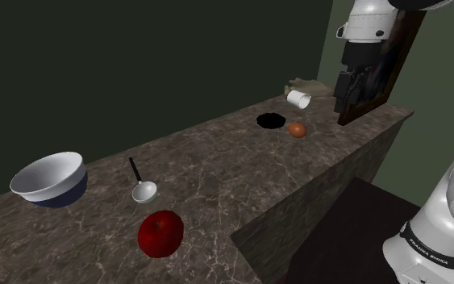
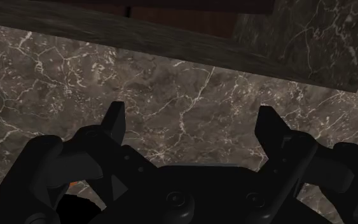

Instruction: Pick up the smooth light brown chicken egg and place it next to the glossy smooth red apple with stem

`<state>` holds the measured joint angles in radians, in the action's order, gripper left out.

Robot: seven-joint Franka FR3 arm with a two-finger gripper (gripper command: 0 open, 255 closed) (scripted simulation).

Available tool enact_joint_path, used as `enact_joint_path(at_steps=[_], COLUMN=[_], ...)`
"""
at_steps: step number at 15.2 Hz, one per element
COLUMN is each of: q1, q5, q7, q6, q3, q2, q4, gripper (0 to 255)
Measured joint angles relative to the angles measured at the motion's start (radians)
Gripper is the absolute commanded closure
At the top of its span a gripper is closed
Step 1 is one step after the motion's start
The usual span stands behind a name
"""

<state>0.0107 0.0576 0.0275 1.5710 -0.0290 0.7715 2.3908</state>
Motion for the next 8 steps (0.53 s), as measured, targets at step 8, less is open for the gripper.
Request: enact_joint_path(at_steps=[8], q1=[-0.025], q5=[-0.013], q7=[0.072], q6=[0.162], q3=[-0.08], q2=[-0.152], q4=[0.007], gripper=[0])
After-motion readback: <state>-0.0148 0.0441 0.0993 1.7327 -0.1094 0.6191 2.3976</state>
